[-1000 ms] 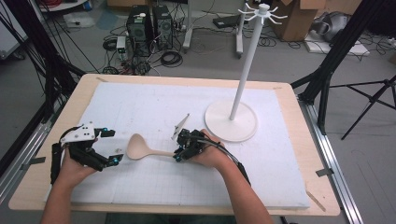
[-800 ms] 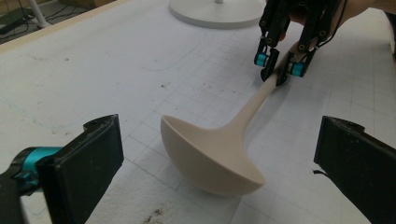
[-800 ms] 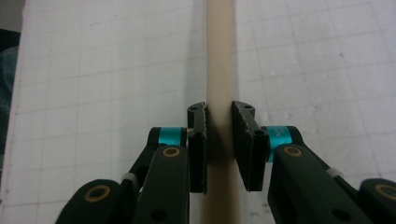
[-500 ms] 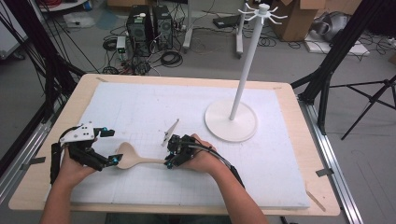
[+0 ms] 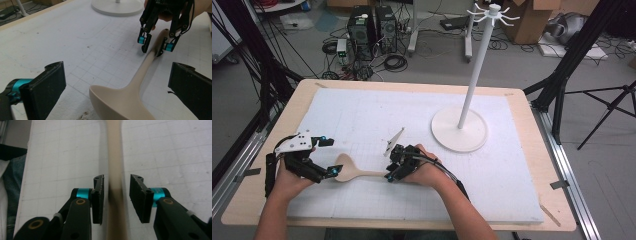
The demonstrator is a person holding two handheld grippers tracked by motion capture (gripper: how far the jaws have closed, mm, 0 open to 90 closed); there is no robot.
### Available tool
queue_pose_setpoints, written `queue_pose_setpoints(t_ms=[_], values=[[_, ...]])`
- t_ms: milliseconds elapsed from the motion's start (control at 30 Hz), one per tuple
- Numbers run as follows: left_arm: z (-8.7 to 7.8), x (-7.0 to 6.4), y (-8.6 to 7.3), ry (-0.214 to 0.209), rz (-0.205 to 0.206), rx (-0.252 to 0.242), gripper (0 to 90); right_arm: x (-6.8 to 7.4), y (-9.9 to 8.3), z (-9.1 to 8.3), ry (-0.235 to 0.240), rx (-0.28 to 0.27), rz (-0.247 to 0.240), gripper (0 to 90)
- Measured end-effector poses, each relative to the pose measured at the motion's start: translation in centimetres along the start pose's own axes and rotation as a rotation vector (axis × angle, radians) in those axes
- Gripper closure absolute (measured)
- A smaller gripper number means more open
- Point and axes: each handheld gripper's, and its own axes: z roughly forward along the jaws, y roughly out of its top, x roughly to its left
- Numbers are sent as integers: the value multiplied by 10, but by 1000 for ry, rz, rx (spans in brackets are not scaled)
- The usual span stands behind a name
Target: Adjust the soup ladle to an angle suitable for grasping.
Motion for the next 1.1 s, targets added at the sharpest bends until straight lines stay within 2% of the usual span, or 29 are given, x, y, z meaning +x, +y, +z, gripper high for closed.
queue_pose_setpoints(t_ms=[133, 233, 300, 333, 367, 400, 433, 567, 633, 700, 767, 800, 833, 867, 967, 1033, 1100], values=[[-2, -1, 2, 2, 4, -9, 17, -2, -5, -10, -5, -38, 45, 523], [-2, -1, 2, 2, 3, -11, 17, -3, -7, -14, -1, -58, 59, 512], [-2, -1, 2, 0, 4, -9, 17, -3, -13, -23, -4, -107, 56, 483], [-2, -1, 2, 0, 4, -9, 17, -3, -13, -23, -4, -107, 56, 483], [-2, -1, 2, -1, 5, -8, 17, -2, -17, -30, -24, -135, 61, 461], [-1, -1, 2, -3, 5, -8, 17, -2, -17, -30, -24, -135, 61, 461], [-1, -2, 2, -2, 5, -10, 17, -1, -22, -37, -49, -157, 66, 420], [-1, -2, 3, -5, 5, -13, 17, -1, -31, -50, -87, -204, 75, 395], [0, -3, 3, -6, 9, -10, 17, 0, -43, -67, -128, -255, 97, 372], [0, -3, 3, -5, 8, -10, 17, 1, -44, -70, -136, -264, 100, 370], [0, -3, 4, -6, 14, -7, 17, 5, -54, -86, -172, -321, 125, 343], [0, -3, 4, -6, 14, -7, 17, 5, -54, -86, -172, -321, 125, 343], [1, -4, 4, -5, 11, -9, 17, 6, -62, -95, -183, -352, 133, 297], [1, -4, 4, -5, 11, -9, 17, 6, -62, -95, -183, -352, 133, 297], [1, -4, 4, -7, 11, -10, 17, 10, -75, -105, -239, -379, 150, 252], [1, -4, 4, -8, 12, -9, 17, 12, -91, -114, -276, -400, 178, 204], [1, -5, 4, -9, 12, -10, 17, 13, -95, -117, -285, -409, 183, 198]])
